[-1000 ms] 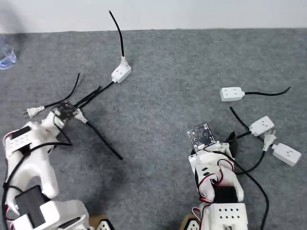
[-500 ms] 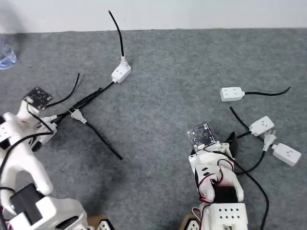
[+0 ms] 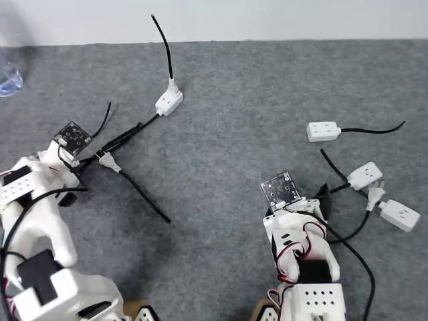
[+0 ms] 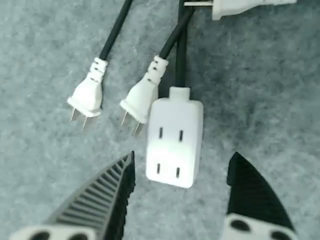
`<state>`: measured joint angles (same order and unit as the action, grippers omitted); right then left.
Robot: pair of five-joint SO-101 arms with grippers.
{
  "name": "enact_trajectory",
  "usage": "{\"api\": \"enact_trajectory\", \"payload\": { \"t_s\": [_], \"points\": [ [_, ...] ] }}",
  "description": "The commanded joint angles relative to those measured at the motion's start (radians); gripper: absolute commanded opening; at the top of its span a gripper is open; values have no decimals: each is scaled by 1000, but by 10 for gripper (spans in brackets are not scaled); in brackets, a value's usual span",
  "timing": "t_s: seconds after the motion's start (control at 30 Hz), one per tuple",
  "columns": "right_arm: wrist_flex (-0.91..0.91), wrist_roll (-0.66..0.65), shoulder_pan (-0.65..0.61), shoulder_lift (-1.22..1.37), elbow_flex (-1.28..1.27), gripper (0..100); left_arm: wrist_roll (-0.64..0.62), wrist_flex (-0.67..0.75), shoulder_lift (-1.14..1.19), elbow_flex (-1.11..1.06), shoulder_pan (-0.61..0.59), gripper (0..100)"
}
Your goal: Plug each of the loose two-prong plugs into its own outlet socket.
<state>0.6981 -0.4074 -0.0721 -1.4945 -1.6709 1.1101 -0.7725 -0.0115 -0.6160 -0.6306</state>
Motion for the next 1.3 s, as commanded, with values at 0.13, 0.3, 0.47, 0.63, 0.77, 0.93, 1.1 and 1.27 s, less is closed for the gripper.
{"api": "enact_trajectory", "payload": {
  "t_s": [0.13,0.3,0.47,0.63,0.77,0.93,1.1,1.27],
  "points": [
    [-16,-9,-21,1,-20,405,-17,109,222,130,-15,284],
    [-16,-9,-21,1,-20,405,-72,104,370,242,-21,283],
    [-16,-9,-21,1,-20,405,-80,29,382,260,-15,279],
    [-16,-9,-21,1,-20,405,77,-115,382,260,-14,207],
    [-16,-9,-21,1,-20,405,189,-216,388,260,-25,66],
    [-16,-9,-21,1,-20,405,249,-255,387,259,-68,14],
    [-16,-9,-22,1,-20,405,304,-379,361,292,-115,12],
    [-16,-9,-22,1,-20,405,315,-663,167,418,-112,12]
  ]
}}
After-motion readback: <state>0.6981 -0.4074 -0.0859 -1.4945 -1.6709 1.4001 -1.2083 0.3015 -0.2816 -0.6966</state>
